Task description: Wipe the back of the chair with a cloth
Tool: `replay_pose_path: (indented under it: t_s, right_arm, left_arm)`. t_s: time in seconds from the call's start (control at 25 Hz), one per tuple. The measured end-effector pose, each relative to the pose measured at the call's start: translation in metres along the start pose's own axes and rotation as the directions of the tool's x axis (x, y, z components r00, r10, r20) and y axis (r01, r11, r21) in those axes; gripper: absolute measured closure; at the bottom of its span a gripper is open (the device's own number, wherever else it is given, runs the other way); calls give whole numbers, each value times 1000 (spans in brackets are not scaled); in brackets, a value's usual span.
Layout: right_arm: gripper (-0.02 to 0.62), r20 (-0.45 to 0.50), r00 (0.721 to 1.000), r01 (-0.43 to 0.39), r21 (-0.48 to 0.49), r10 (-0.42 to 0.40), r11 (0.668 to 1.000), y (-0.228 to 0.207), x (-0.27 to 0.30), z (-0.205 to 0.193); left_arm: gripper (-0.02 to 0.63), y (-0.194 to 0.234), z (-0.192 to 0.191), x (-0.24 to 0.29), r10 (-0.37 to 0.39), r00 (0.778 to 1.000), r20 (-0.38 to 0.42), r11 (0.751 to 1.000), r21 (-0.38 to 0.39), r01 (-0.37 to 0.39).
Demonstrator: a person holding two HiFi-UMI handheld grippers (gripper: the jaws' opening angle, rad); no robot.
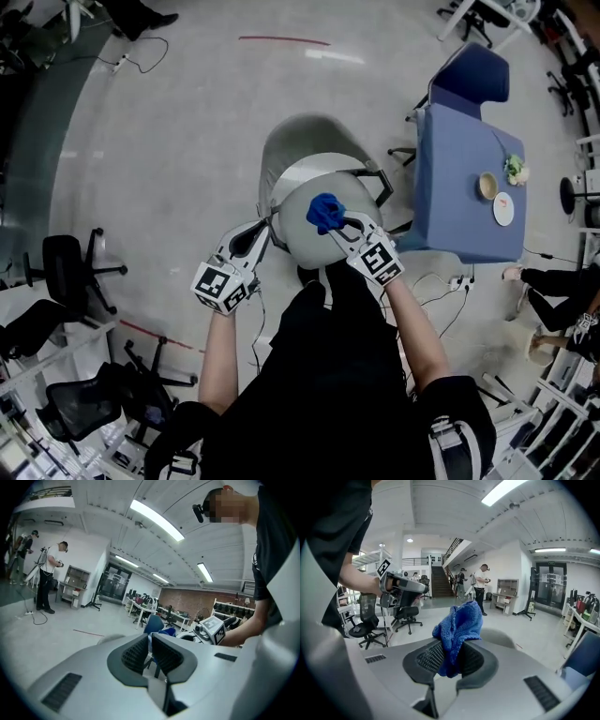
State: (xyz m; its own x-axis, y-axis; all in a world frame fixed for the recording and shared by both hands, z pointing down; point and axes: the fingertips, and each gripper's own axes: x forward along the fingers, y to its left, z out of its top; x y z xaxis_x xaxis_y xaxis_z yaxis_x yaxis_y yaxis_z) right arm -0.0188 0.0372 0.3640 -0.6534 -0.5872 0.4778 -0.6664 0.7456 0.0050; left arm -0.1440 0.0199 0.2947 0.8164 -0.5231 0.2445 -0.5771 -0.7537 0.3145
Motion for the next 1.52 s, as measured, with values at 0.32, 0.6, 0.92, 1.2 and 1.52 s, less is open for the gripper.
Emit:
replay_pose_path:
  t_s: [0.32,0.6,0.92,1.2,1.52]
  right_arm:
    - [512,-17,999,-46,11,46,999,-44,56,-32]
    - [512,-21,995,-101,-14,100,995,-64,107,-55]
    - [512,12,994,-108,-8,109,994,-99,164,-75]
    - [512,38,991,-124,-49,126,991,-115,206,-73]
    - [512,44,987,-149,-80,153,986,-121,253,-68]
  left_arm:
    - [565,47,-33,32,79,997,-25,997,-9,-79]
    - [564,74,-68,53,130,990,-45,990,-40,-132]
    - [565,94,-80,77,180,983,-41,982,-48,-182]
    - [564,104,-98,86,211,977,-44,975,-63,-213]
    - [564,110,-106,78,243,969,-49,966,-83,-246]
